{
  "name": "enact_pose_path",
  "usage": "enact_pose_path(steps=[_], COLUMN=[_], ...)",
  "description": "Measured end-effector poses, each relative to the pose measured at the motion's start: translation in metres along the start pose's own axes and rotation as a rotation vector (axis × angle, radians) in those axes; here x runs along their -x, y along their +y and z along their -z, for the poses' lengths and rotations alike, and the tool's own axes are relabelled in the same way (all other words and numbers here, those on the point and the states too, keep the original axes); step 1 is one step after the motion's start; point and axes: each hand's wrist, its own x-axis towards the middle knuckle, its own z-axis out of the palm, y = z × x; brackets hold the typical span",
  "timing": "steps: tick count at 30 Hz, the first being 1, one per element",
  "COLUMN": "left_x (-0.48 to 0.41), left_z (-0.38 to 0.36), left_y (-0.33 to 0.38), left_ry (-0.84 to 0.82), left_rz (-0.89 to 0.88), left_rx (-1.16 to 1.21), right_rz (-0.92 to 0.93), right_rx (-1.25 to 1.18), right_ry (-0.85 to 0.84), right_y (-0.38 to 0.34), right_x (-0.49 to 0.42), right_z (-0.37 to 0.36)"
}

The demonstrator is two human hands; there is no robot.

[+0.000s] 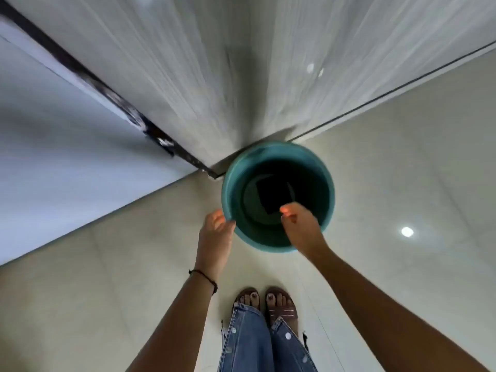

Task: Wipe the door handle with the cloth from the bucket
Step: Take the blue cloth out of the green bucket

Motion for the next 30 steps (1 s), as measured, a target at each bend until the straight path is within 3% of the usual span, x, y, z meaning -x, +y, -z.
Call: enact_pose_path(steps=[3,7,16,19,24,30], left_x=[-0.053,-0.102,-0.114,-0.115,-0.115,-0.081], left_z=[-0.019,-0.036,-0.045,-0.045,-0.045,-0.024], left_y=[-0.020,-0.042,-0.052,-0.054,-0.054,-0.023], left_ry=[0.037,0.155,0.255,0.271,0.277,0.070], left_rz=[-0.150,-0.181,-0.277,-0.285,-0.292,-0.104], left_rx=[0.007,-0.077,-0.068,-0.083,-0.061,-0.053], right_rz=[-0.105,-0.257,-0.388,-0.399,-0.364,-0.178], right_rx=[-0.030,0.037,0.107,0.078,-0.190,-0.425], right_ry=[0.042,-0.031,0.062,0.113,0.058,0.068], right_y=[0.025,0.045,0.064,0.066,0.049,-0.009], right_x=[-0.070,-0.144,-0.223,-0.227,-0.209,-0.095], right_z=[-0.026,-0.060,-0.097,-0.103,-0.097,-0.032])
